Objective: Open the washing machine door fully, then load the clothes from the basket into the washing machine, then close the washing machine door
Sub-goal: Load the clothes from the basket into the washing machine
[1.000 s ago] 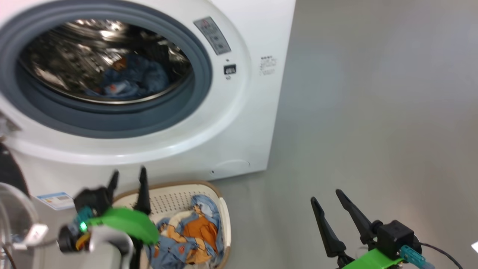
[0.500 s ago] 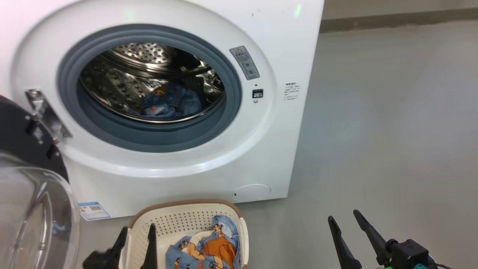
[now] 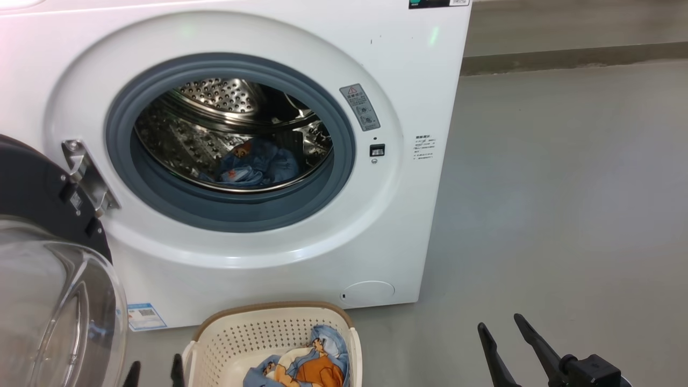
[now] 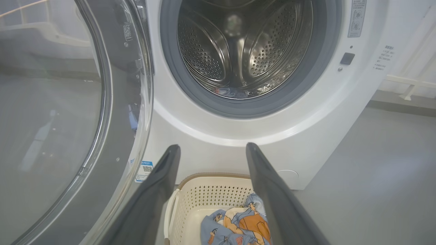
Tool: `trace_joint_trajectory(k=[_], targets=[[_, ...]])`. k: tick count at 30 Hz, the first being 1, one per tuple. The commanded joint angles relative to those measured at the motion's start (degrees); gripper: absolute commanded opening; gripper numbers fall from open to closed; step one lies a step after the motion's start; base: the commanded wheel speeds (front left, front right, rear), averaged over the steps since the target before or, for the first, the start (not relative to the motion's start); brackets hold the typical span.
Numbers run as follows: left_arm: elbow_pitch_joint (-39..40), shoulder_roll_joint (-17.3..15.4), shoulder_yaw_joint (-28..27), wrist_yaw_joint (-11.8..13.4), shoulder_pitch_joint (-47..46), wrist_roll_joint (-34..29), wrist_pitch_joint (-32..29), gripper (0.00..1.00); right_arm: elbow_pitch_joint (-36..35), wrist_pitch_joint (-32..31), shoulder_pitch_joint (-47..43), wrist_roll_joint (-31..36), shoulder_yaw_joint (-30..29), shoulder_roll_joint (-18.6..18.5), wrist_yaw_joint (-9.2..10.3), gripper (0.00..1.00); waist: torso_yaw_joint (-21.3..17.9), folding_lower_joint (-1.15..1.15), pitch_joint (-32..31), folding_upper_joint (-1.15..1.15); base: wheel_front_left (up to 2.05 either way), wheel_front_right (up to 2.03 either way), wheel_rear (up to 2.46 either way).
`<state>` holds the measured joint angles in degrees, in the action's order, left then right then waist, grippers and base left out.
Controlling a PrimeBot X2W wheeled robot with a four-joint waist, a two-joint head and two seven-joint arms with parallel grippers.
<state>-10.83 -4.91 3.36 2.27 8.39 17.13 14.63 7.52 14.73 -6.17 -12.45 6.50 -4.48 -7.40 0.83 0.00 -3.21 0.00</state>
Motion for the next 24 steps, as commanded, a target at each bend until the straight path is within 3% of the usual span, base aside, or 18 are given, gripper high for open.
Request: trace_joint_trajectory(k=[1,24], targets=[[1.94,-0.66,-2.83,0.06,-0.74,-0.09,0.37,1.0,-1.3,0.27,0.78,0.03,1.14,-0.91,-0.09,1.0,-0.42,0.0,-0.4,0.0,0.0,0.0,0.0],[3.08,1.02,-6.8,-1.33,1.3,-1.44,0.37,1.0,-1.35,0.27,1.01,-0.32,1.33,-1.34,-0.09,1.0,-2.71,0.0,-1.03,0.0,0.0,0.0,0.0]])
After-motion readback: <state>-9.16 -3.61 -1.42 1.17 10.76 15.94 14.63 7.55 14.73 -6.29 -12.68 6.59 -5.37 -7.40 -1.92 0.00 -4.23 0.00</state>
